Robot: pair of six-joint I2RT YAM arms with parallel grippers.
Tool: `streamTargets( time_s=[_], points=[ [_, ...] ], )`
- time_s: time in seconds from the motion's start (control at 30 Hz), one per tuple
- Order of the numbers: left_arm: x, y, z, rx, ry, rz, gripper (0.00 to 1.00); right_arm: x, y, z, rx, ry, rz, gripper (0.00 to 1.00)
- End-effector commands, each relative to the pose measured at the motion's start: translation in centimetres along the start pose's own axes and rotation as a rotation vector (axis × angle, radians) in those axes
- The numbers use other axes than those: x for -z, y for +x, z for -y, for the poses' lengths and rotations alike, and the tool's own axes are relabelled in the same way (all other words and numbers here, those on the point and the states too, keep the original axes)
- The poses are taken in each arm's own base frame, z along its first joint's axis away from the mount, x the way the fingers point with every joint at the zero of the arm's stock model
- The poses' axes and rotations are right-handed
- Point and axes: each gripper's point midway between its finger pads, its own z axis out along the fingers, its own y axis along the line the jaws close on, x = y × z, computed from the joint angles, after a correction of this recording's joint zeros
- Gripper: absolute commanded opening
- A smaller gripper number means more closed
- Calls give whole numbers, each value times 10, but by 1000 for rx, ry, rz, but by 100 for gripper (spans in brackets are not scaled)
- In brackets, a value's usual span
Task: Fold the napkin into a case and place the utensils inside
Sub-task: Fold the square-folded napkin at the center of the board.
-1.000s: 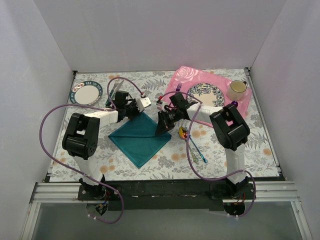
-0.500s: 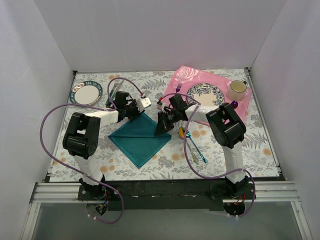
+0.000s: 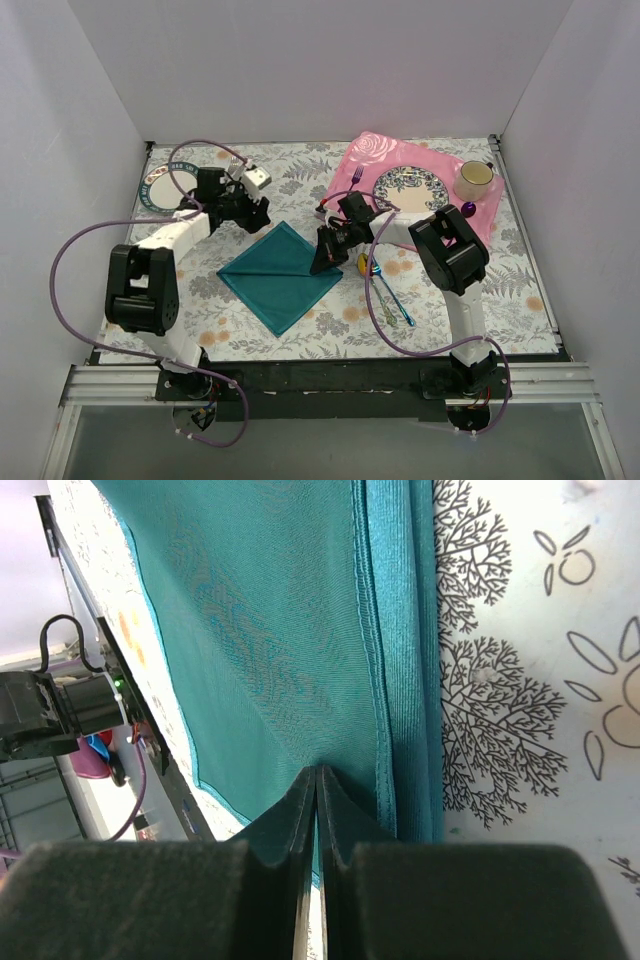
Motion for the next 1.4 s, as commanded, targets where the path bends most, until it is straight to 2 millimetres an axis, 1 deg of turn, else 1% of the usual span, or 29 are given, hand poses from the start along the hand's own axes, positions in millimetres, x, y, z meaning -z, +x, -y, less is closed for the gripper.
streamTargets(
  time_s=[0.0,0.03,0.07,0.1,0.17,0.2,0.27,0.3,0.37,0.4,0.43,0.5,0.53,0.57,0.6,0.63,0.67,0.77,0.87,1.0,1.1,1.37],
  points=[
    [51,-11,28,213,116,33,54,-5,7,17,-19,54,1,8],
    [55,-7,31,240,124,25,54,-5,8,17,-19,56,-1,8],
    [59,4,30,280,122,7,54,-4,7,17,-19,56,1,8],
    [62,13,38,323,150,-23,54,-5,8,17,-18,55,-2,8],
    [66,30,37,375,155,-66,54,-4,7,16,-15,54,0,8],
    [66,37,44,401,173,-85,54,-4,8,17,-17,56,-2,8],
    [72,52,32,456,141,-104,54,-3,7,16,-11,56,0,8],
    [73,54,32,470,147,-112,54,-4,8,17,-11,58,-2,8],
    [76,47,42,475,220,-88,54,-3,7,16,-11,58,0,8],
    [80,47,55,484,284,-97,53,-3,9,17,-12,60,-2,8],
    [83,36,68,500,369,-53,52,-3,8,17,-12,60,0,8],
    [86,41,83,551,433,-70,51,-3,7,16,-12,59,1,8],
    [86,48,88,568,439,-89,50,-3,8,17,-13,62,-3,7],
    [86,55,87,576,422,-112,49,-4,8,17,-13,61,-1,7],
    [82,59,81,561,385,-113,48,-3,7,17,-10,61,0,7],
    [83,62,79,588,347,-122,48,-3,7,17,-12,61,0,7],
    [83,64,71,577,303,-121,48,-3,7,16,-9,61,1,7],
    [82,60,53,538,227,-111,48,-3,7,16,-5,61,-1,7],
    [79,62,39,530,173,-128,46,-3,8,18,-9,65,-3,7],
    [73,72,24,512,117,-168,45,-3,7,17,-6,66,-4,7],
    [67,77,20,527,126,-194,44,-3,7,18,-7,66,-4,6],
    [55,76,10,528,122,-191,39,-3,7,17,-5,65,-5,7]
  ],
)
